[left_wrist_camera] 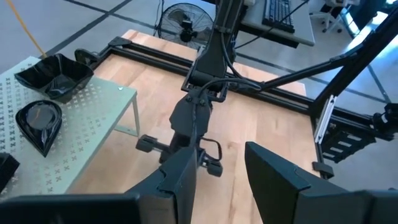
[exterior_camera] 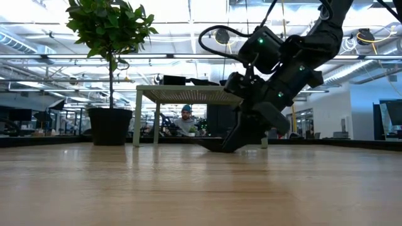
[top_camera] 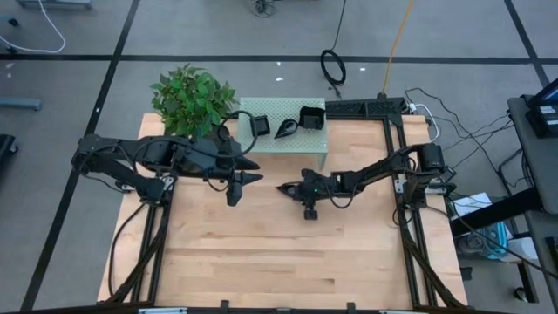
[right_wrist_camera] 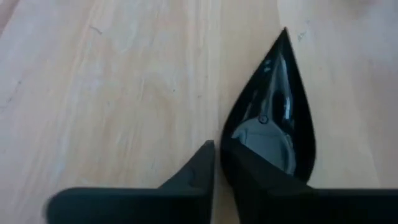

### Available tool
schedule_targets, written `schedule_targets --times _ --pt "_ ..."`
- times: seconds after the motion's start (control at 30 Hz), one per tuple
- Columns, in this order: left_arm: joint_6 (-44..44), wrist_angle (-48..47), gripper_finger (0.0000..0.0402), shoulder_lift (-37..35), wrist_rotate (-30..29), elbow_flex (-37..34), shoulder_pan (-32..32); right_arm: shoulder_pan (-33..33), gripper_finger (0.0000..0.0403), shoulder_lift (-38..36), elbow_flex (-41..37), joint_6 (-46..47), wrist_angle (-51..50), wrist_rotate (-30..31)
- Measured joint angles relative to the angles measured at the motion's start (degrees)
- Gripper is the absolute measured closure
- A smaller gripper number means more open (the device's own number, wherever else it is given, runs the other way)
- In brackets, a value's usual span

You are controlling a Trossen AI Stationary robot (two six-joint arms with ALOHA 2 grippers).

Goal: Pick & Place Mini shaped plates
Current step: Stack the drop shaped plate on top of the other drop shaped plate on the shelf

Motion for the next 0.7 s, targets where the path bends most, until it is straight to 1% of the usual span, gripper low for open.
schedule_targets --times 0.03,0.1,0.23,0.37,0.53,0.7 --pt "-0.33 0.0 0.0261 0.0 0.0 0.0 0.0 -0.01 0.0389 0.0 0.0 0.62 -0.02 0.05" --pt "-0.33 0.02 0.0261 0.0 0.02 0.0 0.0 -0.01 0.0397 0.02 0.0 2.06 0.04 0.17" --pt "-1.68 0.01 0.0261 0.0 0.07 0.0 0.0 0.31 0.04 0.03 0.0 4.23 0.6 0.25" --pt "-2.16 0.0 0.0261 0.0 0.09 0.0 -0.16 1.04 0.0402 -2.33 -0.24 4.19 -0.19 0.24" --pt "-3.25 -0.02 0.0261 0.0 0.13 0.0 -0.47 1.94 0.0402 -9.22 -0.12 1.5 -2.24 -0.12" --pt "-3.22 0.0 0.0261 0.0 0.44 0.0 -0.52 1.92 0.0403 -19.12 -0.08 -3.47 -7.09 -0.04"
